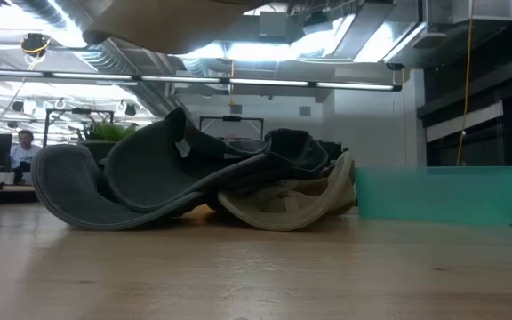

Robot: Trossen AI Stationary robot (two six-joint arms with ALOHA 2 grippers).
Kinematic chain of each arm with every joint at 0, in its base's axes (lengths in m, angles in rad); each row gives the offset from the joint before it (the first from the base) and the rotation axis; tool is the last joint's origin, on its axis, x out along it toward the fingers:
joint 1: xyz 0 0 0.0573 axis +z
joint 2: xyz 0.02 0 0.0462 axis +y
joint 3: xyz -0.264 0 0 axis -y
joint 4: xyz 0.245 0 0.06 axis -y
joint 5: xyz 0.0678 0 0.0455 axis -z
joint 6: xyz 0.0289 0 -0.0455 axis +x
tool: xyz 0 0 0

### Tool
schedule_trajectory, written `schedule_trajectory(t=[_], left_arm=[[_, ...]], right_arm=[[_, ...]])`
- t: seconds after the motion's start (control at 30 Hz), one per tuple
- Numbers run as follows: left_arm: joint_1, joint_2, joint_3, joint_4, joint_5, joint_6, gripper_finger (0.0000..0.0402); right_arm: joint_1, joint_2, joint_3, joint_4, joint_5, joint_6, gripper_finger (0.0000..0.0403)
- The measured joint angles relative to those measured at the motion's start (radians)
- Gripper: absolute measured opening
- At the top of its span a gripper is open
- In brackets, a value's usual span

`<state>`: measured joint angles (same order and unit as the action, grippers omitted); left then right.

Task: Pick & Place hat
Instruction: Put the brown cap into the blue bin

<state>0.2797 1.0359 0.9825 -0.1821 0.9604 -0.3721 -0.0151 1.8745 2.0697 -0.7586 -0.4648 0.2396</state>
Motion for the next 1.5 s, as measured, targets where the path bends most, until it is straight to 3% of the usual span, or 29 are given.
schedule_trajectory(t=[0.23, 0.47, 0.73, 1.07, 1.3, 1.5], left_arm=[[0.000, 0.000, 0.000, -0.001, -0.036, 0.000, 0.0007], [0.000, 0.000, 0.000, 0.000, -0.045, 0.014, 0.0017], [0.000, 0.000, 0.000, -0.002, -0.111, 0.017, 0.0049], [0.000, 0.000, 0.000, -0.001, -0.113, 0.018, 0.0126], [0.000, 0.000, 0.000, -0.001, -0.134, 0.019, 0.0148], [0.000, 0.000, 0.000, -0.001, -0.215, 0.019, 0.0144]], right_arm=[[0.000, 0.008, 0.000, 0.079, 0.020, -0.034, 0.0157], [0.000, 0.009, 0.000, 0.070, 0.021, -0.059, 0.0017], [0.010, 0.007, 0.000, 0.037, 0.019, -0.070, 0.0007], [0.013, -0.071, 0.000, -0.202, -0.001, -0.104, 0.0005], [0.003, -0.179, 0.000, -0.417, 0.093, -0.124, 0.0006], [-0.033, -0.273, 0.000, -0.609, 0.204, -0.186, 0.0006]])
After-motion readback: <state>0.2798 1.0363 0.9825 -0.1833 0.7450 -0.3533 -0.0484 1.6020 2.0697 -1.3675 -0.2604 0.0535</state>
